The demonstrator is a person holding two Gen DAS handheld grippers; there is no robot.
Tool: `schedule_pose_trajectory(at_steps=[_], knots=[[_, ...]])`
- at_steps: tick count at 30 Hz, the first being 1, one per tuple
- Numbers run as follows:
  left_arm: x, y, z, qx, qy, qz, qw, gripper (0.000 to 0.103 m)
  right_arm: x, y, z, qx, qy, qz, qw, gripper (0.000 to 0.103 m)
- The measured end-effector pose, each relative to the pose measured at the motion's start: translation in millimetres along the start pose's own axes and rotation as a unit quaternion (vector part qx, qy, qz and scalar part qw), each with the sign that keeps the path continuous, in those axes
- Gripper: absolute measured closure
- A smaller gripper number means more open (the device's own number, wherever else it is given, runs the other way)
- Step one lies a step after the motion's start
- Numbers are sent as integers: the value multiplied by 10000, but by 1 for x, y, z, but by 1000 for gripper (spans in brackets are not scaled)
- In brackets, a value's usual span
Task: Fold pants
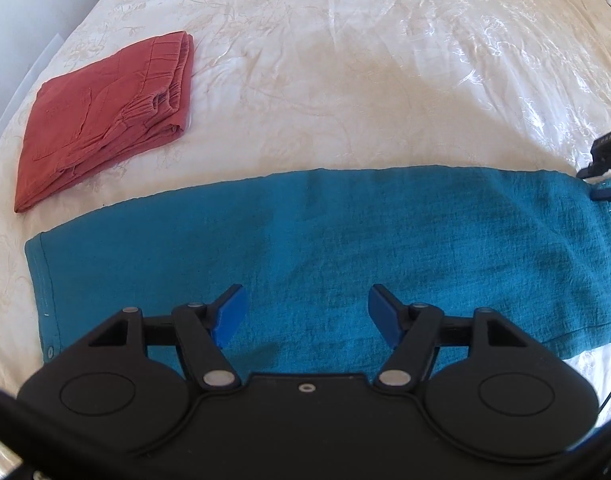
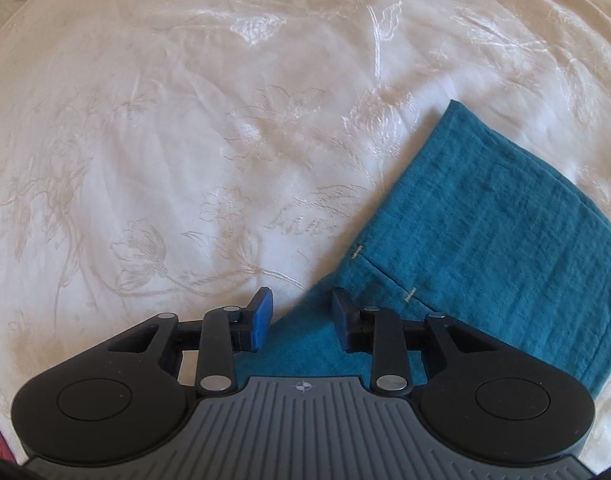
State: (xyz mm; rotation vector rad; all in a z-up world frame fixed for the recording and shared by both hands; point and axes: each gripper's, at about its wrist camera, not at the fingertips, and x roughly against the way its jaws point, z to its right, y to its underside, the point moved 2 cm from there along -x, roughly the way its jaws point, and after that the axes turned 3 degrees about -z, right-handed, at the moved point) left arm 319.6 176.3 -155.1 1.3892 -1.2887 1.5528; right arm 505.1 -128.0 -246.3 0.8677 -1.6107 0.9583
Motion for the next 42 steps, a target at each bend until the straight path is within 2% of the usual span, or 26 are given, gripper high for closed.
schedule_pose_trajectory(at_steps=[2, 7, 14, 19, 24, 31, 36, 38, 39, 40, 41, 42], knots=[[-1, -4, 0, 55, 77, 10, 10000, 30, 4, 5, 9, 99, -40, -16, 9999, 90], [-6, -17, 4, 214, 342, -52, 9992, 26, 33, 24, 39, 194, -284, 144, 9993, 97], [-19, -44, 5, 681, 793, -89, 9945, 17, 54, 43, 64, 210, -396, 170, 9989, 97], [-35, -60, 0, 989, 766, -209, 9919, 14, 49, 47, 71, 51, -468, 99, 9988, 97], [-51, -59, -4, 1218, 772, -486, 9883, 14, 47, 47, 72, 13, -526, 55, 9986, 97], [-60, -61, -13, 1600, 798, -499, 9826, 14, 44, 42, 69, 16, -578, 32, 9983, 97], [-80, -71, -7, 1631, 772, -603, 9817, 15, 43, 42, 70, 62, -575, 39, 9983, 97], [-89, -70, -2, 1563, 722, -756, 9822, 26, 45, 44, 71, 95, -568, 48, 9983, 97], [-92, -69, 0, 1518, 703, -804, 9826, 49, 46, 44, 72, 91, -572, 48, 9983, 97], [-95, -68, 2, 1456, 702, -894, 9828, 81, 49, 46, 74, 75, -591, 60, 9982, 97], [-94, -65, 4, 1390, 733, -939, 9831, 87, 53, 47, 75, 58, -607, 77, 9981, 97], [-90, -63, 5, 1331, 748, -878, 9844, 88, 56, 48, 77, 41, -626, 89, 9980, 97]])
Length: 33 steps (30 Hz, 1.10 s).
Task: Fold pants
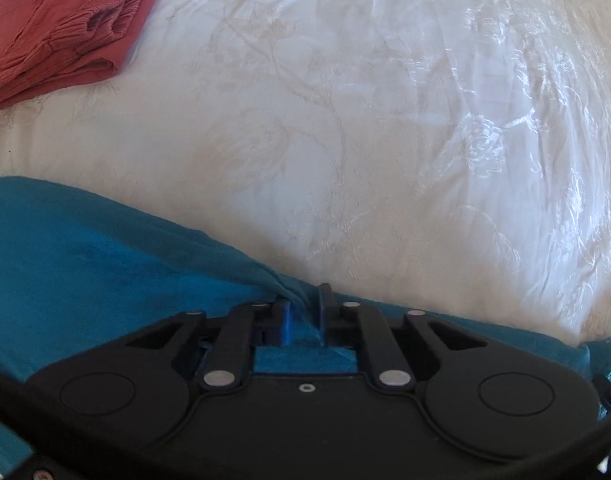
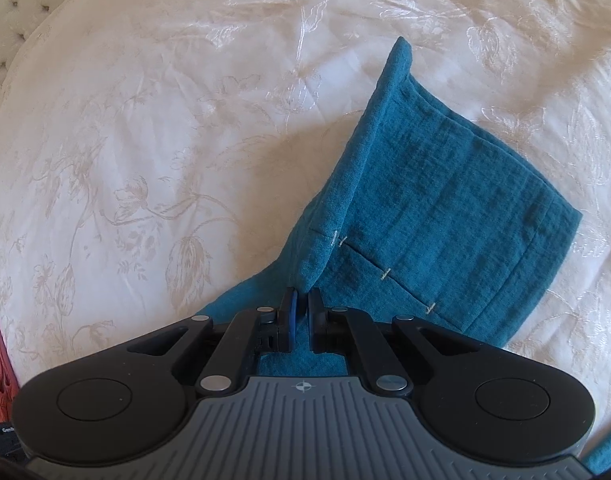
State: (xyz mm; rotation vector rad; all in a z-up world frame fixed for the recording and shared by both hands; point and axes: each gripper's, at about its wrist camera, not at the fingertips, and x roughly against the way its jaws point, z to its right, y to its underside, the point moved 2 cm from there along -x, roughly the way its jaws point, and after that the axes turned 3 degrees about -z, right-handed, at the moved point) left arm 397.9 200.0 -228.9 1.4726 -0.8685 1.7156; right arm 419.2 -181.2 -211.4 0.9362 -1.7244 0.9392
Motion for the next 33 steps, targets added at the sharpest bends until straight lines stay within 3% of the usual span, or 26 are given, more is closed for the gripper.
schedule_pose_trajectory(at_steps=[7, 15, 23, 29, 33], knots=[[67, 46, 13, -939, -287, 763, 9922, 89, 53, 24, 15, -57, -117, 182, 9997, 97], [139, 116, -3, -1437, -58, 1152, 9829, 89, 129, 85, 57, -199, -111, 241, 9995, 97], [156, 206, -34, -1728, -51, 1006, 9798, 89, 168, 171, 119, -696, 62, -84, 9975, 97], [146, 258, -61, -1914, -128, 637, 9794, 89, 166, 240, 158, -1017, 472, -374, 9930, 98], [124, 282, -71, -2124, -408, 488, 9751, 89, 154, 273, 180, -1324, 478, -510, 9887, 97]])
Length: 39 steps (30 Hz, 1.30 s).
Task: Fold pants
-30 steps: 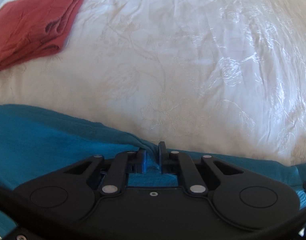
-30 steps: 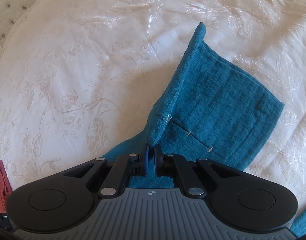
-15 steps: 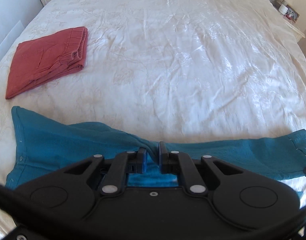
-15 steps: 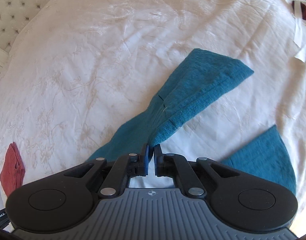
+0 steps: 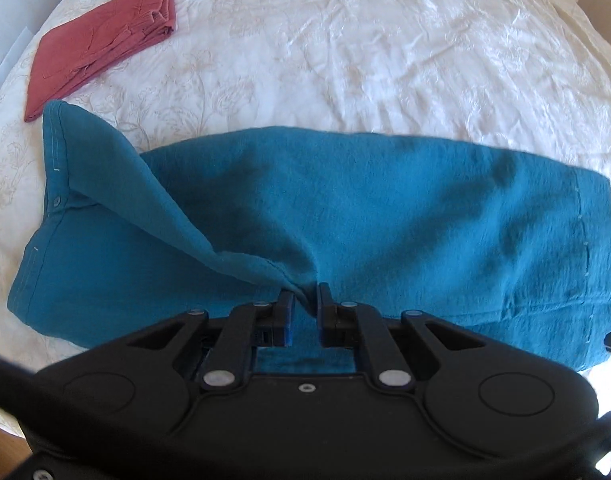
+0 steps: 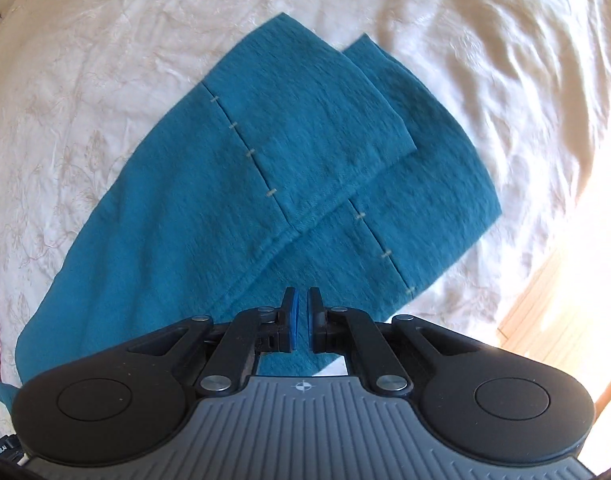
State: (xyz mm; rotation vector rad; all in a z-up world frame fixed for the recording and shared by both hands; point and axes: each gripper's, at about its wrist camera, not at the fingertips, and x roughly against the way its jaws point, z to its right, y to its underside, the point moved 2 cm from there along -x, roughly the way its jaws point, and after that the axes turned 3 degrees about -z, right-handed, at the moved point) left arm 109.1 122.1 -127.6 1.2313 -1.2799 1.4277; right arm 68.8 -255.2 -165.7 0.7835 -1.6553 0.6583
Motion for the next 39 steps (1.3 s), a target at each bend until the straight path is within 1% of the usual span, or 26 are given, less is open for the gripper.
schedule_pose_trajectory(at_steps=[4, 5, 7, 9, 10, 11, 13, 15, 17, 19, 20, 22, 24, 26, 27, 28, 29, 32, 34, 35, 38, 39], knots=[[-23, 11, 0, -70, -160, -140, 9997, 90, -9, 4, 20, -281, -158, 192, 9993, 94], [-28, 12, 0, -65, -159, -174, 9997, 90, -10, 2, 25, -344, -147, 261, 9990, 87], [-34, 14, 0, -78, -180, -204, 9996, 90, -10, -4, 33, -445, -120, 492, 9977, 76], [-40, 15, 0, -96, -216, -225, 9995, 90, -12, -15, 40, -511, -75, 644, 9966, 75], [-42, 15, 0, -97, -244, -228, 9994, 90, -13, -22, 44, -554, -85, 698, 9960, 70], [-44, 15, 0, -89, -283, -224, 9993, 89, -15, -28, 48, -584, -117, 737, 9955, 60], [-47, 15, 1, -15, -370, -238, 9990, 90, -20, -41, 57, -680, -189, 773, 9945, 53], [-46, 17, 2, 139, -368, -225, 9990, 89, -24, -52, 64, -738, -300, 782, 9937, 52], [-43, 19, 4, 305, -413, -205, 9985, 88, -31, -64, 70, -771, -397, 762, 9933, 47], [-37, 25, 8, 444, -477, -147, 9978, 82, -39, -75, 75, -821, -481, 698, 9930, 45], [-35, 26, 9, 502, -502, -130, 9974, 81, -43, -79, 76, -836, -524, 660, 9929, 45], [-30, 31, 13, 601, -503, -102, 9969, 76, -52, -86, 78, -872, -568, 544, 9931, 45], [-27, 37, 18, 606, -525, -92, 9967, 74, -59, -90, 81, -982, -648, 438, 9921, 45], [-23, 44, 23, 618, -600, -79, 9963, 63, -65, -93, 85, -1131, -794, 329, 9899, 45], [-21, 47, 24, 629, -627, -51, 9960, 55, -66, -94, 87, -1170, -840, 287, 9892, 46], [-18, 50, 27, 634, -642, -20, 9959, 53, -67, -95, 88, -1196, -951, 242, 9880, 51], [-17, 53, 29, 629, -647, -9, 9959, 53, -67, -95, 88, -1176, -1035, 214, 9874, 67], [-15, 60, 35, 574, -631, -7, 9964, 52, -57, -95, 85, -939, -1061, 322, 9894, 87], [-15, 64, 39, 548, -541, -1, 9970, 46, -43, -94, 80, -728, -1240, 478, 9885, 88], [-15, 66, 40, 562, -438, 8, 9975, 45, -36, -92, 79, -658, -1301, 545, 9878, 88], [-14, 68, 41, 754, -116, 15, 9971, 41, -16, -87, 74, -444, -1435, 683, 9863, 88], [-14, 68, 42, 824, -14, 22, 9966, 37, -9, -85, 73, -356, -1459, 721, 9860, 88]])
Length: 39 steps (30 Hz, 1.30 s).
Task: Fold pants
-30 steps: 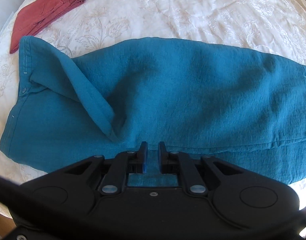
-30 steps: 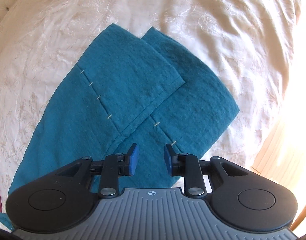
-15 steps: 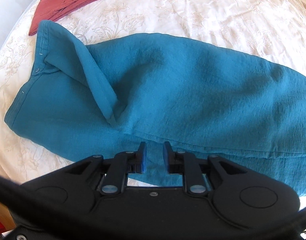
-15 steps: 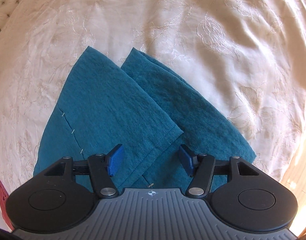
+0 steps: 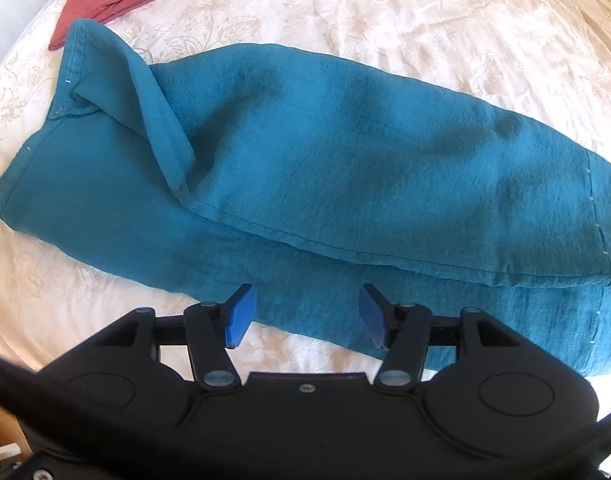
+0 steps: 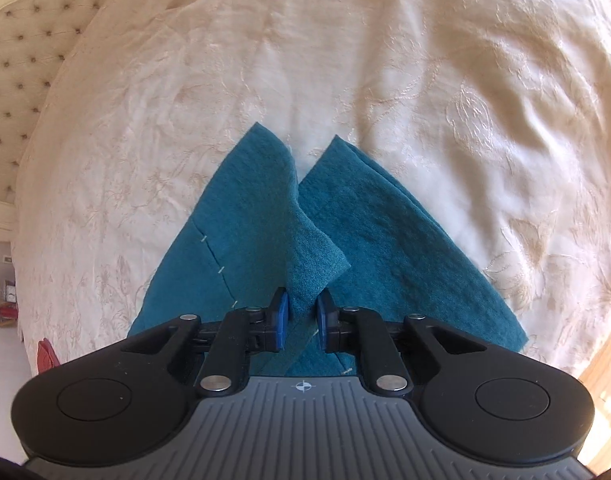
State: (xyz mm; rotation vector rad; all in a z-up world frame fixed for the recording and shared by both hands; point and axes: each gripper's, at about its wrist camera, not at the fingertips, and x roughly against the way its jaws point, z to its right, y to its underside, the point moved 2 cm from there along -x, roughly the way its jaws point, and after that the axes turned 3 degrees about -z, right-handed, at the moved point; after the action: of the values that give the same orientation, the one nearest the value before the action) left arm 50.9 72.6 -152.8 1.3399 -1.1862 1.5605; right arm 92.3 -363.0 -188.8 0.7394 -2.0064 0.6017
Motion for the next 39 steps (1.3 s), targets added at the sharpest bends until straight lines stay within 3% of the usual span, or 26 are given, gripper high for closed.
schedule_pose_trajectory(at_steps=[3, 13, 21, 24, 26, 29, 31, 32, 39], knots=[[-5, -4, 1, 215, 289, -10, 9993, 26, 14, 2, -6, 193, -9, 42, 9998, 88], [-43, -15, 0, 1087, 997, -520, 9877, 19, 46, -3, -4, 319, -135, 105, 9993, 88], [-64, -26, 1, 1568, 819, -475, 9831, 17, 34, 5, -7, 939, 253, -46, 9952, 86], [-68, -32, 2, 1628, 721, -449, 9830, 17, 25, 8, -6, 1315, 602, -70, 9895, 85], [-69, -36, 2, 1687, 730, -337, 9824, 21, 21, 8, -2, 1455, 688, -61, 9869, 79], [-71, -41, 2, 1761, 729, -313, 9812, 51, 13, 3, 4, 1629, 833, -9, 9831, 64], [-76, -44, 3, 1748, 702, -461, 9810, 93, 6, -3, 8, 1771, 843, 21, 9806, 63], [-78, -45, 4, 1725, 643, -488, 9817, 98, 2, -5, 8, 1843, 850, 21, 9792, 59], [-77, -48, 10, 1517, 546, -436, 9859, 99, -33, -24, 10, 2372, 893, -277, 9669, 54]])
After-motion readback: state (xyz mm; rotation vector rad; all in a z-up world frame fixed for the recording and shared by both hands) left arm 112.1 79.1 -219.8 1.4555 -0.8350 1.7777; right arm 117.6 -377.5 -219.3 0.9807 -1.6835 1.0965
